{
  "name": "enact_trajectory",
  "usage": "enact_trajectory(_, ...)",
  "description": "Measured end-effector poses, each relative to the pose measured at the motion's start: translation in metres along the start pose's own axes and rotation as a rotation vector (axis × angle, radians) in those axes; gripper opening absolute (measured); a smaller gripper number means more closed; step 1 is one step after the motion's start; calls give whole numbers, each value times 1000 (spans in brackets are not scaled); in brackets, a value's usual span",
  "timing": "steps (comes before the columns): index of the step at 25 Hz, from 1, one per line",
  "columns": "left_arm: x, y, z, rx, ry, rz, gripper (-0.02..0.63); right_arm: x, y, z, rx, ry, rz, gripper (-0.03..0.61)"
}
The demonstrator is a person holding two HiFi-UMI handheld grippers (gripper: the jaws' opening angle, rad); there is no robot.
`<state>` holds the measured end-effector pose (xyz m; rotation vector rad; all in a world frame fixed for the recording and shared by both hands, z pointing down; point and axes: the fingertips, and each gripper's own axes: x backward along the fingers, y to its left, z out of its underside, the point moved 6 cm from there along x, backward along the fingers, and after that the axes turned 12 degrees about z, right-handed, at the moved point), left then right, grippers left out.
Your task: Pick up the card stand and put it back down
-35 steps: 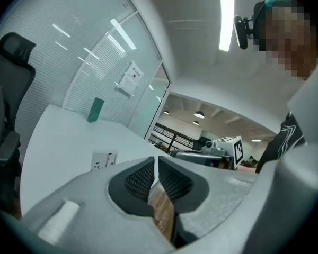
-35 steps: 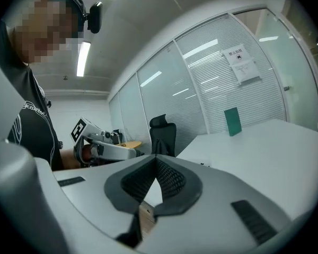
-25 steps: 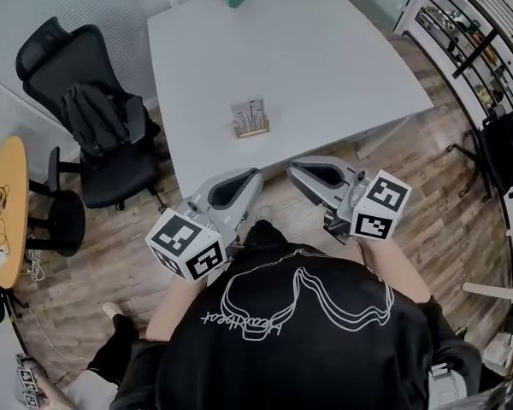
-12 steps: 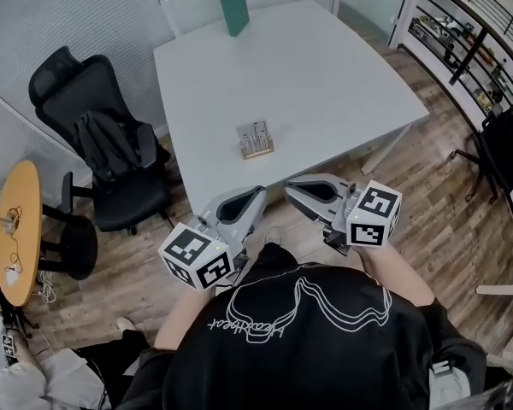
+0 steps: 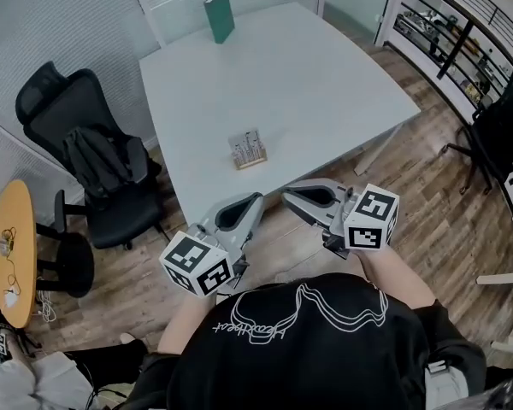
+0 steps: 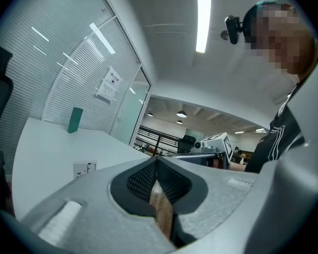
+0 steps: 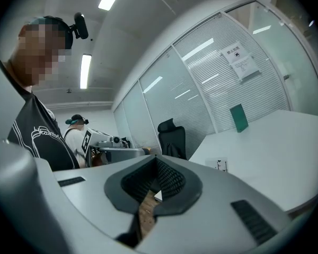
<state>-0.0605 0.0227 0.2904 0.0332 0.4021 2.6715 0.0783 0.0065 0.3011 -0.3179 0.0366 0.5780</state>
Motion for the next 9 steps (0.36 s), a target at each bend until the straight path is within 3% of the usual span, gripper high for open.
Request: enact_trajectory(9,-10,7,3,-33,43,26,14,-10,-7,3,37,2,31,8)
